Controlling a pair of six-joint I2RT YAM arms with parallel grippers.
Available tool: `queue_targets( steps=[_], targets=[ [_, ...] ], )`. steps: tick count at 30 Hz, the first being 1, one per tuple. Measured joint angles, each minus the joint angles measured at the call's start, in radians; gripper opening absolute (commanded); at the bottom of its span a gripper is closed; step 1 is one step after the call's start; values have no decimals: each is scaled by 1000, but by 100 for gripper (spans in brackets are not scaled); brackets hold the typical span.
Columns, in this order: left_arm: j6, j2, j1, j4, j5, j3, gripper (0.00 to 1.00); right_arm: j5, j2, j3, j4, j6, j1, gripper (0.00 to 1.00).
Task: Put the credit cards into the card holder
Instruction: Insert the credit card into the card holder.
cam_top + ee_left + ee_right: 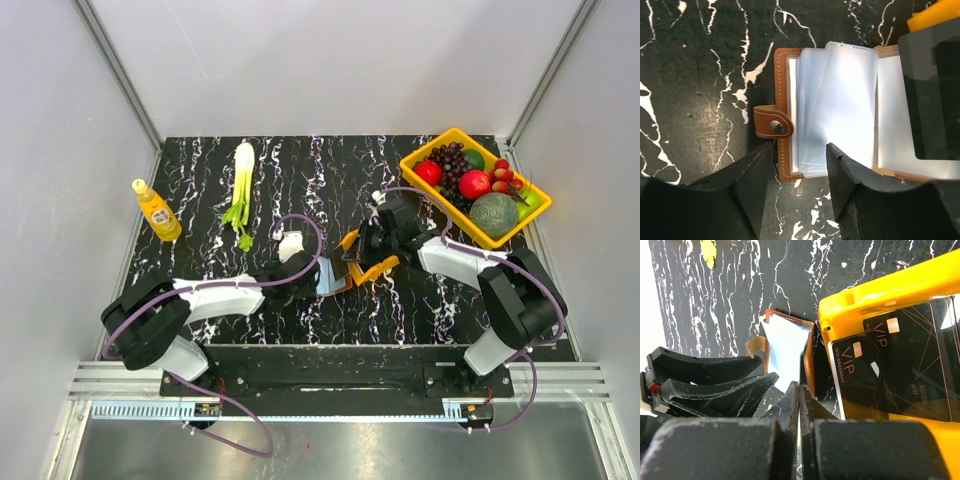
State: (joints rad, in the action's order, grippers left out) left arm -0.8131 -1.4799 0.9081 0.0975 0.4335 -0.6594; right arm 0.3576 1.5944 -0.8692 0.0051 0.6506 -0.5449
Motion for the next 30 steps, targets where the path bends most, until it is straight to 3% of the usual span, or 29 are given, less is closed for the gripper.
queue_targets(
  steps=[19, 22, 30],
  targets=[
    [2, 42, -24, -12, -3, 34, 68, -44, 87, 6, 112, 25, -79, 0],
    [4, 58, -27, -20, -3, 38, 77, -54, 89, 6, 120, 31, -82, 0],
    [40, 22, -90, -79, -27, 58, 70, -62, 86, 10, 133, 39, -87, 0]
  ],
)
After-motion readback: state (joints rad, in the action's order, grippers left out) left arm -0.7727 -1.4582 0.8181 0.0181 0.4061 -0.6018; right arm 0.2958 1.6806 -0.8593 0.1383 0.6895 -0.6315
